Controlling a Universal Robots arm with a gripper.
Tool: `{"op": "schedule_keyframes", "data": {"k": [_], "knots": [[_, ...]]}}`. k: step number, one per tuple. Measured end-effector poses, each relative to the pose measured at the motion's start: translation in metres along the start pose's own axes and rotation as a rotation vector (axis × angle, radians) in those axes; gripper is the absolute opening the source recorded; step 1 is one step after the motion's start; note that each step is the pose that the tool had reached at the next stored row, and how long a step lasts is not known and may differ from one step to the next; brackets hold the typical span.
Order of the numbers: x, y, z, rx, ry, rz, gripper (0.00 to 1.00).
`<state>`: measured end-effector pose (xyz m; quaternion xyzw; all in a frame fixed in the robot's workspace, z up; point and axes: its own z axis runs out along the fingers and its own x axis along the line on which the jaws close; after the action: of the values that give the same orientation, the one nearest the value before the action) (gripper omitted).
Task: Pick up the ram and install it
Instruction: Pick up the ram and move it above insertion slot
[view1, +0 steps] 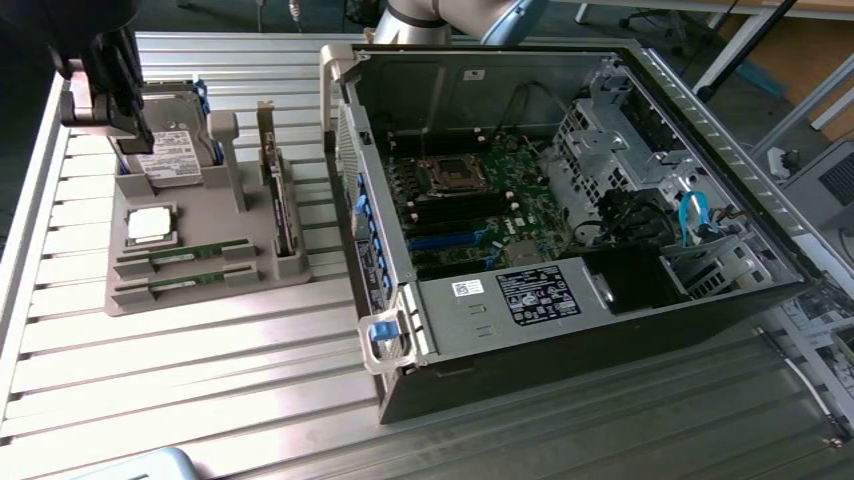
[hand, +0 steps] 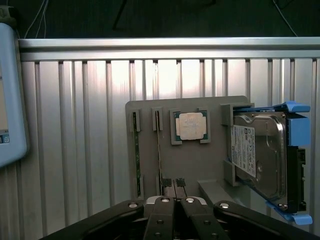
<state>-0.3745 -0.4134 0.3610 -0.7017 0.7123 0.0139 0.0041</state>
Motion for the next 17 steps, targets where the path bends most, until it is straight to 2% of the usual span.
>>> {"op": "schedule_keyframes", "data": {"k": [4, 5, 7, 8, 17], "knots": [[0.0, 0.0, 0.0, 0.0, 0.0, 0.0, 0.11], [0.0, 0.0, 0.0, 0.0, 0.0, 0.0, 0.17], [0.0, 0.0, 0.0, 0.0, 0.0, 0.0, 0.17], [0.0, 0.0, 0.0, 0.0, -0.0001, 0.0, 0.24], [0.0006, 0.0001, 0.0001, 0.0001, -0.0001, 0.0, 0.24]]}}
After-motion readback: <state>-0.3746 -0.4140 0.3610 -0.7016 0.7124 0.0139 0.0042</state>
